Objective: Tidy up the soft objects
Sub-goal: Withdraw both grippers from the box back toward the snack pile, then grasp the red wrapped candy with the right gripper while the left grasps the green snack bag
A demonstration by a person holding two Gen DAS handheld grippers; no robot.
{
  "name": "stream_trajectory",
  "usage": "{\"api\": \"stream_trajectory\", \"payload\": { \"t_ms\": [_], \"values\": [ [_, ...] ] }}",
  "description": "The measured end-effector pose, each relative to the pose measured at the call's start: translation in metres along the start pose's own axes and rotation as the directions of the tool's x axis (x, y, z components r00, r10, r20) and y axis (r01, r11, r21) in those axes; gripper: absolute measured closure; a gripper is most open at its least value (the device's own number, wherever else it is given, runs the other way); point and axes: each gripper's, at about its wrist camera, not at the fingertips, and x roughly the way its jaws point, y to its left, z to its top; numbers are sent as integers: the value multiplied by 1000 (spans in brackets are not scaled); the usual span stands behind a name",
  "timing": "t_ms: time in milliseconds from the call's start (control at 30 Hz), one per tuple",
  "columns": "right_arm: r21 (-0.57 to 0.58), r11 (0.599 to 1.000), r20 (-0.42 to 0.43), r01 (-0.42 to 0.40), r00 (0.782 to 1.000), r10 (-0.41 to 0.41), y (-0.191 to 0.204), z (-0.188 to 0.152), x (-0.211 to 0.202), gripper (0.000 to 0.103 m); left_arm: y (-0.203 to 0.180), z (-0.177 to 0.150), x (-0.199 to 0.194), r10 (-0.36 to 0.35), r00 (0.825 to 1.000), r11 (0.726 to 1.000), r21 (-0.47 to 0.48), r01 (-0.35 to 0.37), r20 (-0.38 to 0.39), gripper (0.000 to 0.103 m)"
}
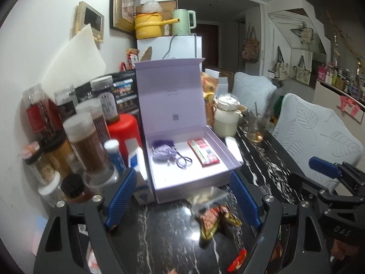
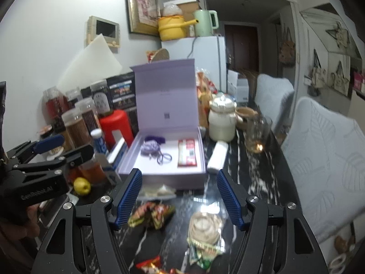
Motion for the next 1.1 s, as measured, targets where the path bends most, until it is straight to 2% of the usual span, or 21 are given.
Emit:
{"api": "stream_trajectory", "payload": {
  "t_ms": [300, 600, 800, 900, 1100],
  "values": [
    [12, 1000, -54, 29, 998, -28, 0, -43, -8, 34, -10, -35, 2, -33, 997, 999, 26, 34, -65, 19],
    [19, 1000, -88, 13, 996, -11, 3, -80, -14, 34, -18, -66, 1, -85, 986, 995, 46, 92, -143, 19],
    [37, 998, -109, -46, 993, 50, 9, -101, -16, 34, -25, -79, 1, -148, 968, 986, 49, 161, -203, 19],
    [50, 996, -121, -72, 990, 78, 8, -110, -13, 34, -28, -86, 0, -154, 966, 985, 49, 168, -210, 20],
    [90, 990, -148, -110, 981, 123, 4, -129, 1, 34, -30, -102, 10, -184, 950, 979, 36, 199, -251, 20]
  ]
}}
